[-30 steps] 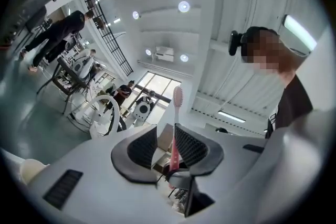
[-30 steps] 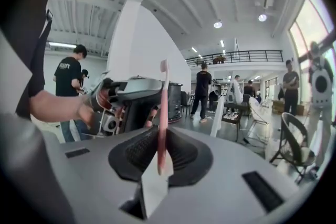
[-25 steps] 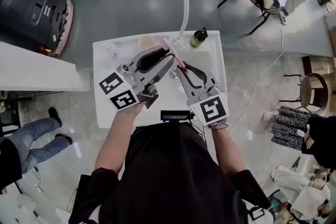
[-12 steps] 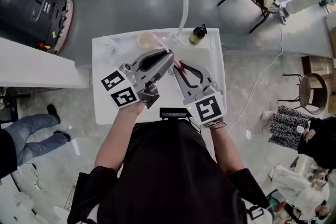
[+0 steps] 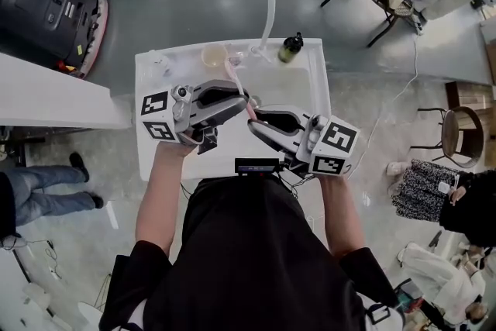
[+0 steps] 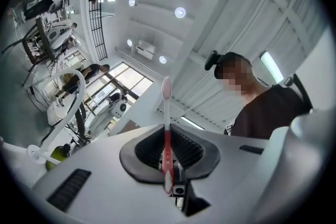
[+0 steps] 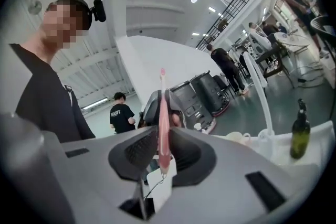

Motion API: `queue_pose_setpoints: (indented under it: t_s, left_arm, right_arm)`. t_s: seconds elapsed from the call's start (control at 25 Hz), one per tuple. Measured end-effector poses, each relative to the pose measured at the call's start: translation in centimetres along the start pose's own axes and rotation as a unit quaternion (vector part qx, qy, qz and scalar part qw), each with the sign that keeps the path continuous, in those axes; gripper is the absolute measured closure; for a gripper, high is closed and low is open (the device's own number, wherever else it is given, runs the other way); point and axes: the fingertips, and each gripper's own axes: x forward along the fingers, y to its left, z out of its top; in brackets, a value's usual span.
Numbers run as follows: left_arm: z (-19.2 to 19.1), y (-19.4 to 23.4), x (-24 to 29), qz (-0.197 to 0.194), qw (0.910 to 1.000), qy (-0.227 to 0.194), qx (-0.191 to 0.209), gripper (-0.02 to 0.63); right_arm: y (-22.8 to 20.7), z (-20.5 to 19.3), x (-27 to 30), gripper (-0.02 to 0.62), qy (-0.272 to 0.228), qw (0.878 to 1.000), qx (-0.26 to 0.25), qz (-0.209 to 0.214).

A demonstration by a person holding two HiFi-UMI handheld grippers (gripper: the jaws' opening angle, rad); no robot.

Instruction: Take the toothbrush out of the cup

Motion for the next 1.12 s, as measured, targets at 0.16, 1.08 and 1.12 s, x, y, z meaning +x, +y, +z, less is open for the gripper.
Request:
queue_pose_setpoints:
  t_s: [0.16, 1.08, 1.12]
  left_arm:
    - [-0.2, -0.8, 0.3, -0.027, 0.9994, 0.021, 0.004, 0.569]
    - [-2.6, 1.4, -6.1, 0.258, 0.9645, -0.052, 0.022, 0.525]
    - [-2.8, 1.0, -6.3, 0.269, 0.9613, -0.051, 0.025, 0.525]
  right_arm:
    - [0.6, -0.4, 0.4, 0.535, 0.021, 1.0, -0.014, 0.011]
    - [-4.5, 1.1, -5.3, 0.534, -0.063, 0.992, 0.021, -0.11]
    - [-4.6, 1.1, -5.5, 0.534, -0.063, 0.992, 0.022, -0.108]
